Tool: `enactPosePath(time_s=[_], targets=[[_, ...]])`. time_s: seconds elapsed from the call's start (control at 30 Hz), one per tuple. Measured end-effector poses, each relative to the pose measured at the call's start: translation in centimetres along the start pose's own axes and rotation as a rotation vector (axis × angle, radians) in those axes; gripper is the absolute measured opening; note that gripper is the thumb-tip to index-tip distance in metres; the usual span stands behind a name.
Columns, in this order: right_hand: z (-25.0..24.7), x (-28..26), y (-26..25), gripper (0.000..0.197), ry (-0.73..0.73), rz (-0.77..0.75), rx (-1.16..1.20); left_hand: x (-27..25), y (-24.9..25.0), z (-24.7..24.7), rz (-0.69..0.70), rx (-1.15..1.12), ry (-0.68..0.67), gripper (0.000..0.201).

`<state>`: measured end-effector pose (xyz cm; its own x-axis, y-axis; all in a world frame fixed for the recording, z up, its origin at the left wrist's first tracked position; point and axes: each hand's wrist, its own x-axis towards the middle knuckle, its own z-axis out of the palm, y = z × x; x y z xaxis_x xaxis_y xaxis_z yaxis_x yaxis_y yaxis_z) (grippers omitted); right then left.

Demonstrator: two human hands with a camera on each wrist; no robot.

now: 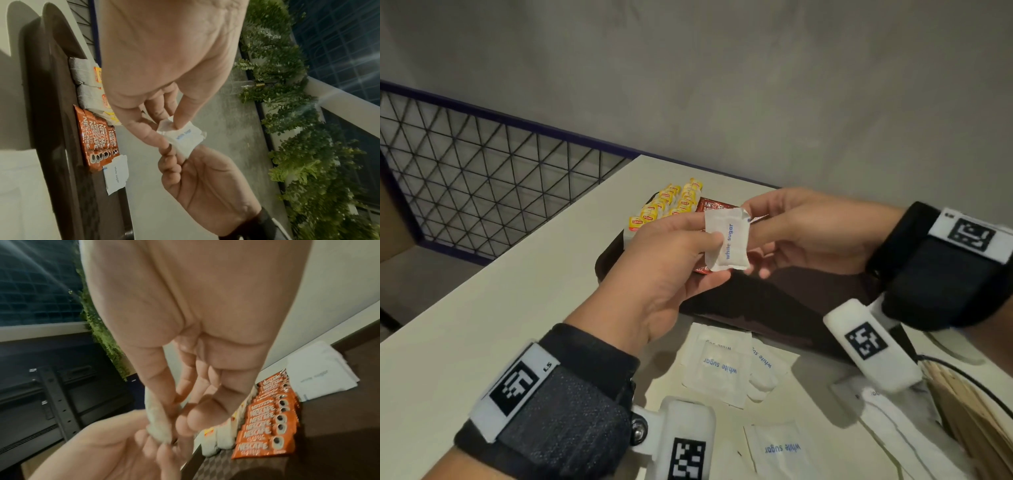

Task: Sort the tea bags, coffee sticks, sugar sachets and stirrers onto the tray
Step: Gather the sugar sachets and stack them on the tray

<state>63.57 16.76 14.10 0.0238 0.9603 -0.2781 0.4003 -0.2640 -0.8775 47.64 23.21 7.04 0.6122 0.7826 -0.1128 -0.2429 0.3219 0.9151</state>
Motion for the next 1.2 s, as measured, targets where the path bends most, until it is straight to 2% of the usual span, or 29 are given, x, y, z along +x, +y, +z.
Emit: enactPosePath(time_s=[0.23, 0.33, 0.53, 0.7, 0.73, 0.87, 1.07, 1.13, 1.2], targets=[[2.2, -0.7, 0.5, 0.021, 0.135, -0.078, -0.025, -0.3, -0.2, 0.3, 0.024, 0.058, 0.051, 0.036], [2.5, -0.8, 0.5, 0.022, 0.148, -0.084, 0.009, -0.3, -0.3, 0.2, 0.032, 0.127, 0.067, 0.039], [1.8, -0.5, 0.3, 0.014, 0.214, -0.098, 0.089, -0.3, 0.1, 0.6, 0.026, 0.170, 0.059, 0.028], [0.3, -0.2, 0.1, 0.016, 0.273, -0.051, 0.159, -0.5, 1.0, 0.3, -0.016, 0.092, 0.044, 0.050], [0.0, -0.1, 0.2, 0.018, 0.276, -0.046, 0.172, -0.4, 1.0, 0.3, -0.002, 0.101, 0.041, 0.047], [-0.8, -0.3, 0.2, 0.014, 0.255, -0.039, 0.183, -0.6, 0.6, 0.5, 0.066, 0.136, 0.095, 0.010], [-3.0, -0.4, 0.0, 0.058, 0.277, -0.038, 0.003, -0.5, 0.6, -0.1, 0.080, 0.098, 0.199, 0.008], [-4.5, 0.5, 0.7, 0.057, 0.323, -0.011, 0.019, -0.3, 0.7, -0.4, 0.084, 0.079, 0.235, 0.008], [-5.9, 1.9, 2.1, 0.047, 0.355, 0.058, 0.005, -0.2, 0.9, -0.5, 0.087, 0.062, 0.257, 0.008]])
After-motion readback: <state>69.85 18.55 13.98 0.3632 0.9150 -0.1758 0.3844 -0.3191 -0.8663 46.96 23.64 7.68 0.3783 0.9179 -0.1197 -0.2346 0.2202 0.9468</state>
